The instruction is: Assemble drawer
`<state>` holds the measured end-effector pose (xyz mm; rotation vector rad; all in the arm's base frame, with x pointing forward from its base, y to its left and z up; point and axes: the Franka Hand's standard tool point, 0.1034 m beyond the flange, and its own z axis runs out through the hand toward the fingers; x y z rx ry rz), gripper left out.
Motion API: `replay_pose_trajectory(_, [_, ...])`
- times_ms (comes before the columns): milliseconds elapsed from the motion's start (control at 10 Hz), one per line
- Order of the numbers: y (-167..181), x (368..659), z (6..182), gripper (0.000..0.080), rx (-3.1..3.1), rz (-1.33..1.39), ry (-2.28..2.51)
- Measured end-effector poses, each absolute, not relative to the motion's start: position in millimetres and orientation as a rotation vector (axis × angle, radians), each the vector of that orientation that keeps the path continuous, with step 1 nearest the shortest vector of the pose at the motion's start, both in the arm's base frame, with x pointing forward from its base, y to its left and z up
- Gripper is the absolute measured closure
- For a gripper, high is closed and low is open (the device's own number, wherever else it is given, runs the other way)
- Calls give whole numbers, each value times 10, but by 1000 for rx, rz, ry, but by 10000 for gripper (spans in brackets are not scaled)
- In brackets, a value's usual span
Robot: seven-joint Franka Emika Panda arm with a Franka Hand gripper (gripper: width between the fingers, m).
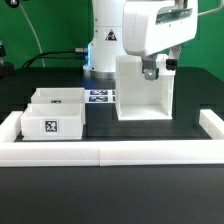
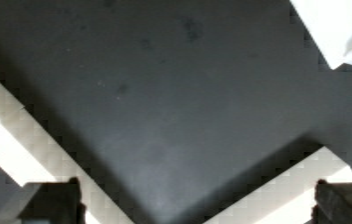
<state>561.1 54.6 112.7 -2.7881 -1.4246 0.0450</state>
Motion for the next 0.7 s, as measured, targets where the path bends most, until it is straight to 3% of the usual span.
replay_pose_trajectory(300, [544, 5600, 1134, 150, -2789, 42, -1424])
replay_pose_trajectory(700, [655, 5107, 1351, 150, -2905, -22, -1239])
